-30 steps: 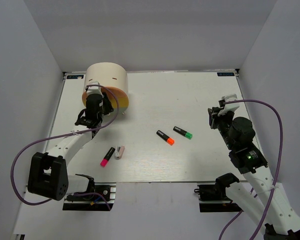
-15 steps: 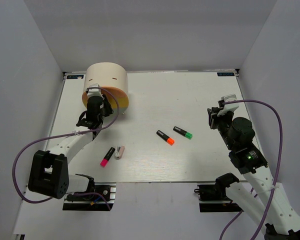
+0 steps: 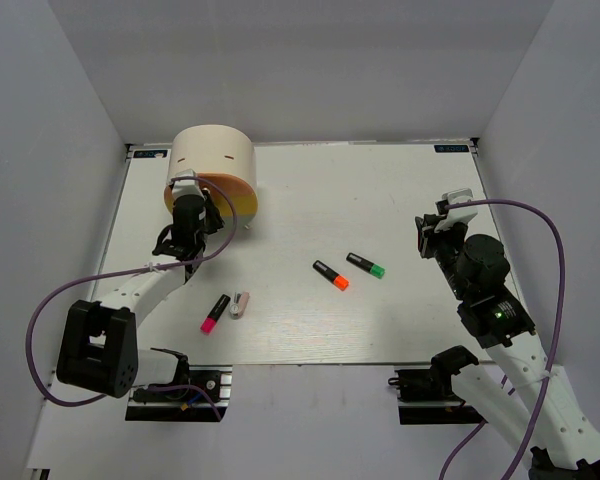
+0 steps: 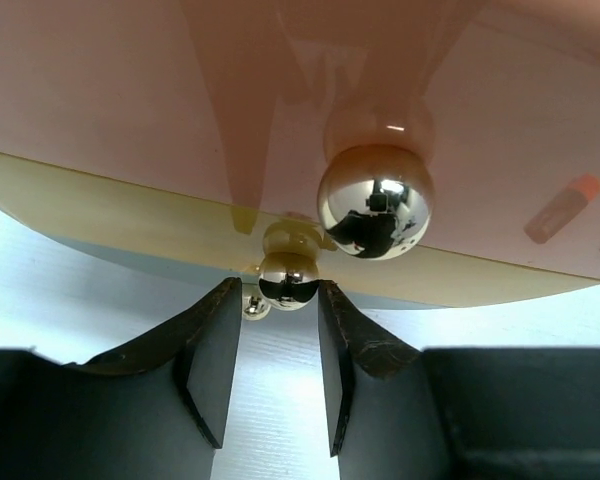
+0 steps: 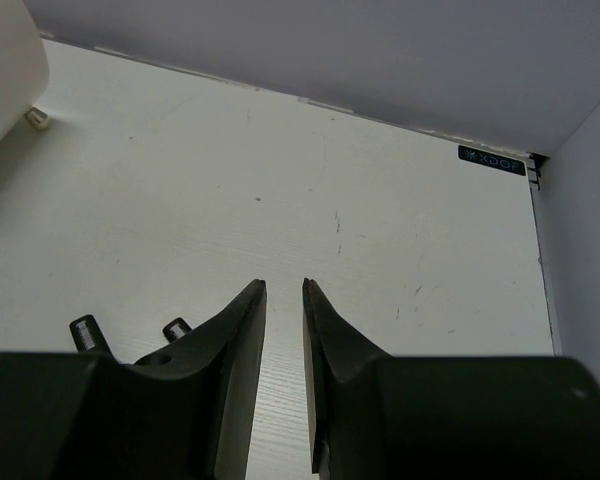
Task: Sort the stationery into containers
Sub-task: Open the drawer in the storage box.
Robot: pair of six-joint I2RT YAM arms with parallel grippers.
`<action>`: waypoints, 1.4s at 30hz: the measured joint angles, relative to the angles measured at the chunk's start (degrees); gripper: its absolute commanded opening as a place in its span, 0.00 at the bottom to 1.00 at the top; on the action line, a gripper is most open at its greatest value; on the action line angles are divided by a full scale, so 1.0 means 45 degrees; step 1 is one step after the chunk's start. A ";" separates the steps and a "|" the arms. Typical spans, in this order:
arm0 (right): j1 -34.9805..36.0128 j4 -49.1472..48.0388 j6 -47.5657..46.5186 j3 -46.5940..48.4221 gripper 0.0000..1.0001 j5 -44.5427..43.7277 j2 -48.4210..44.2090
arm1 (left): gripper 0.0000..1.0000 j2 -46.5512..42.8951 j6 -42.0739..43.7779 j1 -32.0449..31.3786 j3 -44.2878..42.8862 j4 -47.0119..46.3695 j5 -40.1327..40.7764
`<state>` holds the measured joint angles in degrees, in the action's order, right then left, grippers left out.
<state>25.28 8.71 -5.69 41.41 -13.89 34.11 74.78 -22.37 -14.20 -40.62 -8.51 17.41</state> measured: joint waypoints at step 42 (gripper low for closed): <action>0.0262 -0.0092 -0.0121 -0.0015 0.28 -0.0214 -0.0214 | 0.20 -0.2982 -0.0680 -0.0039 0.2929 -0.1078 -0.0024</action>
<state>26.46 8.29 -6.24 41.34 -14.85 33.15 61.36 -25.43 -14.37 -27.44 -13.37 17.30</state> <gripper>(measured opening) 0.275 0.361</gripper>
